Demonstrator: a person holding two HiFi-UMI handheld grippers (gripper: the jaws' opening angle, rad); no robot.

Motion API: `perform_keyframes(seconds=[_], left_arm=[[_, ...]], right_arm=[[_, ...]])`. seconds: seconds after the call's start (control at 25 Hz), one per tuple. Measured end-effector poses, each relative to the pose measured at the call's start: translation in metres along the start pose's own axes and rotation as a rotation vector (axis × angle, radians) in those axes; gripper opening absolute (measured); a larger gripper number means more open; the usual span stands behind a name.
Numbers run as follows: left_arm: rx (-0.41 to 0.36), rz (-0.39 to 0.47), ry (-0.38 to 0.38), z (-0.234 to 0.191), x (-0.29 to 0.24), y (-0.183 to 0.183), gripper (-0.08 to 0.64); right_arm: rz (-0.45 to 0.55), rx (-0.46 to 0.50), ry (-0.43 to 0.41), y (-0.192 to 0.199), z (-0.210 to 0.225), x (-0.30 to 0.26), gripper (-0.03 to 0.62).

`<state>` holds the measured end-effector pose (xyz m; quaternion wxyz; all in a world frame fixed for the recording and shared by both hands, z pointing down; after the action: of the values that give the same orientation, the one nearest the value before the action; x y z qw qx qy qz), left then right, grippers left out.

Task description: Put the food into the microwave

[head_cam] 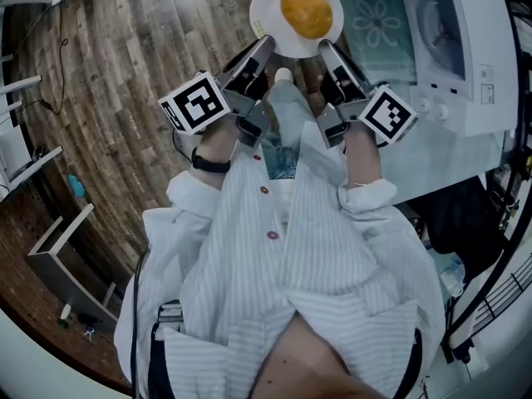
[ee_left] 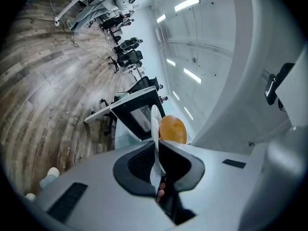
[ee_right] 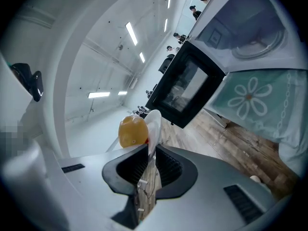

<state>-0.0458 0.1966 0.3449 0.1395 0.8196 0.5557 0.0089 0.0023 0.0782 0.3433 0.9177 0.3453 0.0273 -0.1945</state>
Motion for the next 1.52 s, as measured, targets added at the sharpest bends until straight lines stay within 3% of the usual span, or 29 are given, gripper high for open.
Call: perform_keyframes(seconds=[0.36,0.76,1.16,1.52], left_arm=[[-0.017,-0.065,0.011,0.011,-0.087,-0.029,0.028],[-0.036,-0.232,0.048,0.025,-0.158,-0.023,0.028],[-0.085,-0.542,0.1,0.036,-0.208,-0.004,0.028],[-0.143,-0.859,0.148,0.033,-0.239,0.033,0.028]], right_arm=[[0.054,-0.028,0.035,-0.067,0.047,-0.023,0.051],[0.179,-0.08,0.151,-0.107,0.086,-0.002,0.051],[0.424,-0.158,0.352,-0.113,0.104,0.033,0.051],[0.618,-0.244,0.535,-0.095,0.123,0.068,0.052]])
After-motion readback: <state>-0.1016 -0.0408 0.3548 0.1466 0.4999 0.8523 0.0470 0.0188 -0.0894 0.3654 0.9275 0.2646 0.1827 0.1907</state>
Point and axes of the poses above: the fingertips, and each gripper's own axes: x backward along the fingers, z to its right, y out of its underside, the point moved 2 cm from there along x, backward along the fingers, and after that the axes turned 8 degrees about x, right-handed, at the moved point
